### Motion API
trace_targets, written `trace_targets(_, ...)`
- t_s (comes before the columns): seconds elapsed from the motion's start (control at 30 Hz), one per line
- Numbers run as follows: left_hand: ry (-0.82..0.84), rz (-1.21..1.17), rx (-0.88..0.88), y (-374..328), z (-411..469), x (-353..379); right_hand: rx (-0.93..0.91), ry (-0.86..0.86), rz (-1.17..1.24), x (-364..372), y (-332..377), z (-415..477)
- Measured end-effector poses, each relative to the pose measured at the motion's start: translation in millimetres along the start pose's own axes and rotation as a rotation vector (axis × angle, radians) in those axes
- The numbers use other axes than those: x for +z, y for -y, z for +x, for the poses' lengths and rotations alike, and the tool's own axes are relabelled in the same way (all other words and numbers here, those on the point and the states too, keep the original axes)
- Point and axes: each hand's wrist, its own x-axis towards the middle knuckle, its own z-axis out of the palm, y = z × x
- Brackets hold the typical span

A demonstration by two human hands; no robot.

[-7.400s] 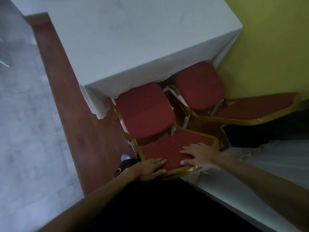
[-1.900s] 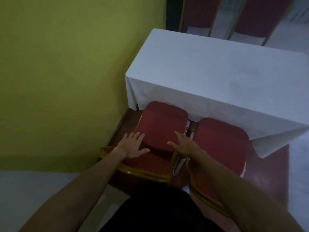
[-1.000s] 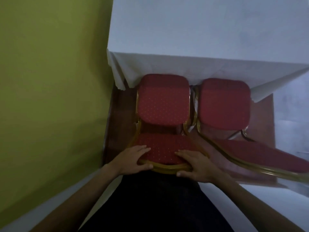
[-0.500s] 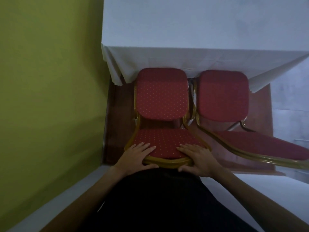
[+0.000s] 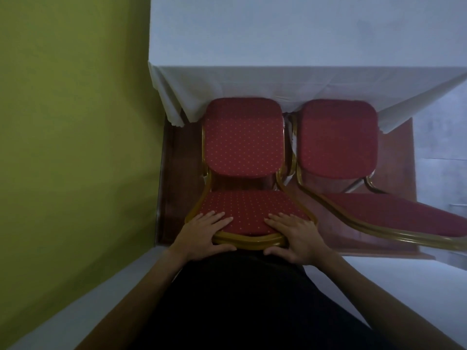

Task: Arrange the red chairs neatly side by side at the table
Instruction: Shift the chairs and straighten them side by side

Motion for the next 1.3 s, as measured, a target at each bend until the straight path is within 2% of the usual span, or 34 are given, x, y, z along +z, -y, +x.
trace_targets(0.8, -0.066, -0.011, -0.004, 31.4, 49.7, -70.9, 0.038, -0.103, -0.026, -35.7, -14.2, 69.5)
trace_targets(1.07, -0.047, -0.039, -0.029, 26.4, 73.4, -86.1, 0.060, -0.073, -0.021, -53.9, -34.5, 83.0)
trace_targets(1.3, -0.114, -0.077, -0.067, 24.9, 99.4, -107.9, -0.008, -0.132, -0.016, -81.2, -54.1, 113.1)
